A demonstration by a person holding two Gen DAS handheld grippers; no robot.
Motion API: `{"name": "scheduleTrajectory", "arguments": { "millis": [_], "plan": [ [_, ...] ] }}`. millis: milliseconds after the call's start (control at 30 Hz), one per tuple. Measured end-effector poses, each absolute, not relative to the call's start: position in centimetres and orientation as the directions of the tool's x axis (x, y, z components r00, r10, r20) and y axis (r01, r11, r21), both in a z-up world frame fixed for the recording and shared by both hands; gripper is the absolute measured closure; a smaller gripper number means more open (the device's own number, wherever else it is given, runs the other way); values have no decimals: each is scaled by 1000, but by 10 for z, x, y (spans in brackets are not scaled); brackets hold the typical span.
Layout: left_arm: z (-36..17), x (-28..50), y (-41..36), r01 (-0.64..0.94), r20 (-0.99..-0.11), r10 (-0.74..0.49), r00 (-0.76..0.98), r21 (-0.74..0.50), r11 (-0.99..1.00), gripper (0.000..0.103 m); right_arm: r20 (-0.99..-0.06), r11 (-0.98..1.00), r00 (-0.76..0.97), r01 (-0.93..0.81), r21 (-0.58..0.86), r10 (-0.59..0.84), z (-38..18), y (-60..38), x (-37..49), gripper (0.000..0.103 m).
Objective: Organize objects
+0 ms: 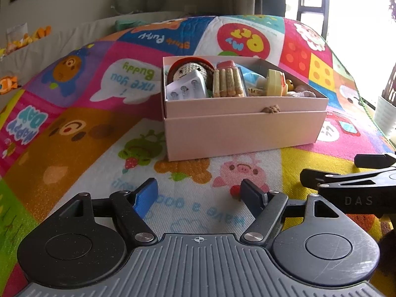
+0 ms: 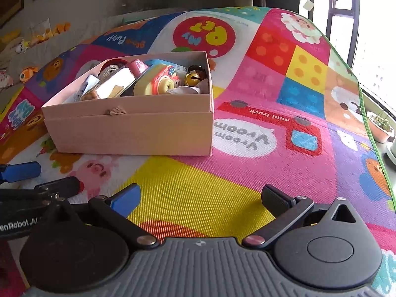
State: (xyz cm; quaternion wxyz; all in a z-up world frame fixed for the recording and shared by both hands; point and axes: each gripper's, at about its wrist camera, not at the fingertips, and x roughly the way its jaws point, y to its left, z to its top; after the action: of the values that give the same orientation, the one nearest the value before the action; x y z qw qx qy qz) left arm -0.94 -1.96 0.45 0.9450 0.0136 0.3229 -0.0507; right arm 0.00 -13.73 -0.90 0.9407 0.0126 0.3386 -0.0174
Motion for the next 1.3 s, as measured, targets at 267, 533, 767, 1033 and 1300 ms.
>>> {"name": "scheduleTrajectory", "arguments": {
  "millis": [267, 533, 767, 1033, 1300],
  "plan": [
    [3, -9, -19, 102, -613, -87, 785, -11, 995, 22, -638, 999, 769, 42, 9, -27, -9, -137, 0, 0],
    [3, -10, -24, 100, -613, -75, 787, 7, 995, 21, -638, 999, 769, 42, 11, -25, -9, -137, 0, 0],
    [2, -10, -24, 100, -613, -75, 787, 7, 995, 21, -638, 999, 769, 42, 10, -26, -9, -137, 0, 0],
    [2, -10, -24, 101, -613, -75, 787, 7, 995, 21, -638, 999, 769, 42, 10, -26, -10, -137, 0, 0],
    [2, -10, -23, 101, -613, -76, 786, 7, 995, 21, -638, 999, 769, 42, 10, -26, -10, -137, 0, 0]
  ]
}}
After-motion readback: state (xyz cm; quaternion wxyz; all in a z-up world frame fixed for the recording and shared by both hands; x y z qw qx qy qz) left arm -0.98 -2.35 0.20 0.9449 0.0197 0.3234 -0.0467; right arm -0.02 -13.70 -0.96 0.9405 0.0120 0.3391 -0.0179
